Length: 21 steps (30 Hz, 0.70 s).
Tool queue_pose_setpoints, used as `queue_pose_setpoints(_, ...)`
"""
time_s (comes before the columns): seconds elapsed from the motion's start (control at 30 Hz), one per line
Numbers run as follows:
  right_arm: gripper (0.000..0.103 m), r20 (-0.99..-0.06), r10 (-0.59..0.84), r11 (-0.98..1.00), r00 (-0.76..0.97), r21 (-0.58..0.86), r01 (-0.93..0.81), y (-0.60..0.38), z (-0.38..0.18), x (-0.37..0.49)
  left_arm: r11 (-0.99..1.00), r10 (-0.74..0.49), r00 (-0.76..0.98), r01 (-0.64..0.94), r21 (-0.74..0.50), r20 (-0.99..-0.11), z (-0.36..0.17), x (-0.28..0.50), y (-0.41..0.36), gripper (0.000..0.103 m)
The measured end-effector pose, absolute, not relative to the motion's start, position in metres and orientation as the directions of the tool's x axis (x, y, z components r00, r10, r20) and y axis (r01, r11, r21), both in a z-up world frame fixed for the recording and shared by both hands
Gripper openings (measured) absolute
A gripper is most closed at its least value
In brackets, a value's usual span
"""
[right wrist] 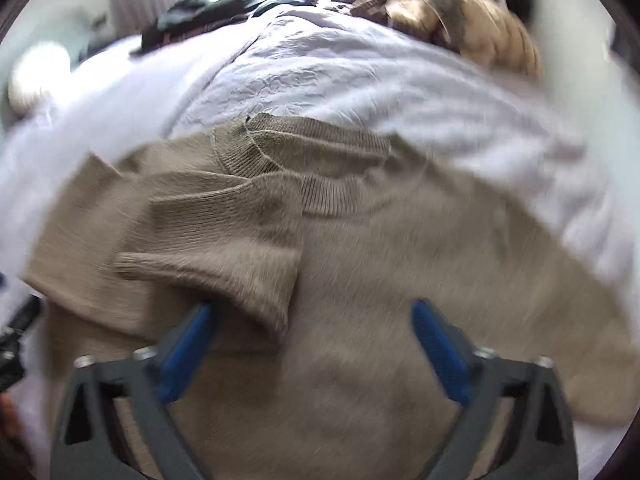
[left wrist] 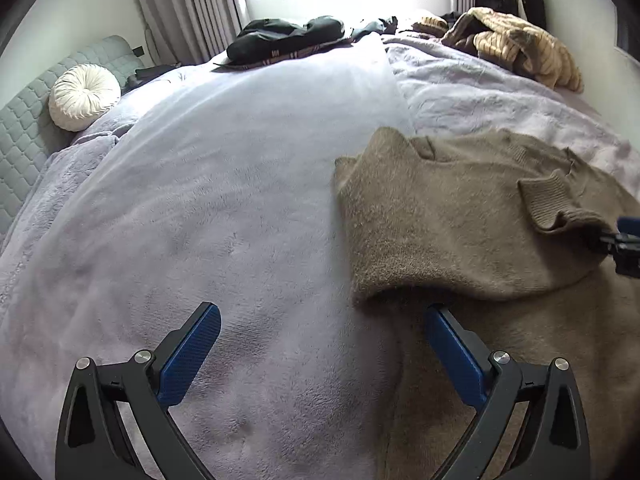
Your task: Fold small clothes
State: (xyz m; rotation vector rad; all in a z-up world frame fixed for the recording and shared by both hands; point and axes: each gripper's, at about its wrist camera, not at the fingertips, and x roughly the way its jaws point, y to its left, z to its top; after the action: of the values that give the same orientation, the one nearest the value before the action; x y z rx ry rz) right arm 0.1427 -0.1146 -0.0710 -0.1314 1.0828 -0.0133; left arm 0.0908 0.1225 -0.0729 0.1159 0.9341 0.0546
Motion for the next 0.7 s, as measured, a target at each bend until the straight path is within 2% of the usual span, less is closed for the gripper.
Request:
queue_pose_setpoints(0.03, 0.028, -0.881, -0.067, 0.991, 0.469, -0.114, -0.072, -0.112, -0.071, 0.147, 0.992, 0.102, 0.592, -0.004, 0.124, -0.8, -0.076, 0.095, 0.12, 0.102)
queue_pose_setpoints(0.07, 0.007, -0.881, -0.029, 0.993, 0.472, -0.078, -0.084, -0.114, -0.068, 0.15, 0.992, 0.105, 0.593, -0.01, 0.122, -0.798, -0.077, 0.096, 0.12, 0.102)
queue_pose_setpoints(0.2, 0.007, -0.824, 0.174, 0.972, 0.54, 0.231, 0.041, -0.162, -0.053, 0.152, 0.99, 0.13, 0.599, -0.033, 0.138, -0.79, -0.08, 0.102, 0.116, 0.102)
queue_pose_setpoints(0.27, 0.007, -0.797, 0.222, 0.929, 0.562, 0.347, 0.126, -0.196, -0.058, 0.147, 0.991, 0.126, 0.598, -0.033, 0.132, -0.792, -0.081, 0.104, 0.117, 0.102)
queue_pose_setpoints(0.37, 0.007, -0.784, 0.279, 0.829, 0.554, 0.487, 0.273, -0.252, -0.086, 0.136, 0.992, 0.116, 0.594, -0.026, 0.125, -0.796, -0.082, 0.105, 0.119, 0.102)
queue_pose_setpoints(0.47, 0.007, -0.732, 0.409, 0.712, 0.545, 0.629, 0.311, -0.28, -0.114, 0.126, 0.998, 0.045, 0.599, 0.015, 0.067, -0.8, -0.074, 0.098, 0.126, 0.102)
queue_pose_setpoints(0.6, 0.01, -0.709, 0.436, 0.714, 0.555, 0.648, 0.267, -0.279, -0.116, 0.121, 0.998, -0.038, 0.631, 0.061, 0.002, -0.775, -0.052, 0.1, 0.139, 0.102)
queue_pose_setpoints(0.7, 0.02, -0.698, 0.447, 0.712, 0.559, 0.656, 0.249, -0.275, -0.116, 0.118, 0.995, -0.103, 0.612, 0.076, -0.072, -0.784, -0.043, 0.135, 0.142, 0.102)
